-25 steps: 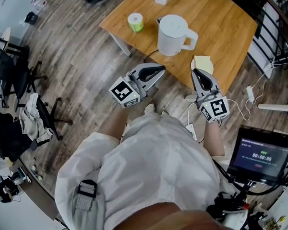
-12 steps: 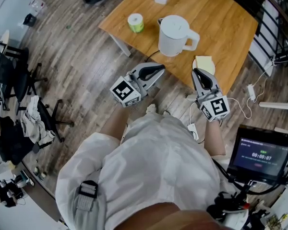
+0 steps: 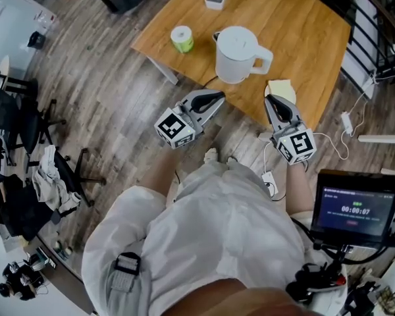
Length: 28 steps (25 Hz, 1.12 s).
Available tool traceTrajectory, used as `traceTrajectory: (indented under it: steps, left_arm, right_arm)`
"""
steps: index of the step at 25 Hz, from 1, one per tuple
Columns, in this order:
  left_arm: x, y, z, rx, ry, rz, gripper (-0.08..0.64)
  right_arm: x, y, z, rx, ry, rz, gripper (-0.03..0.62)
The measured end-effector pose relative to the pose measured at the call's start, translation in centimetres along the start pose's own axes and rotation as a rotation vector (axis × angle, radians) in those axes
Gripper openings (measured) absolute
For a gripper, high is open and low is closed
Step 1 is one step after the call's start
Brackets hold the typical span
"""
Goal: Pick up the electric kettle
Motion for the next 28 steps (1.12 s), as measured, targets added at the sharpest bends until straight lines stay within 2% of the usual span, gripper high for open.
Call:
traceTrajectory:
  steps: [5,9,18,23,28]
  left_arm:
    - [0.1,2.2,1.9,-0.016,0.01,0.009,0.035]
    - [0.4,2.5,2.9,-0.02,0.023,0.018,0.06]
    - [0.8,2.9,4.1,-0.041,0.045,0.021,0.098]
    - [1.0,3.7,5.0,-0.053,0.071,0.022,0.151]
    - [1.8,5.3,5.8,-0.066,0.116,0.042,0.259]
  right_arm:
    - [1.4,0.9,-2.1,0.014,0.045,0.013,0.009]
    - [1.7,0.4,-2.8,0.005,0.082,0.023,0.009]
    - [1.8,0.5,-2.9,0.028,0.087,0.04,0.011]
    - [2.5,0.9,-3.1,0.054,0.075,0.05,0.012]
    - [3.3,1.3,-4.1,0.075,0.076,0.042,0.014]
Point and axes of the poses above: the fingertips, and each gripper's own axes: x forward along the fingers, z to its left, y out of its underside, the point moved 3 cm from there along -x, backward along the fingers, and after that the axes turned 14 degrees about x, right-handed, at the moved point
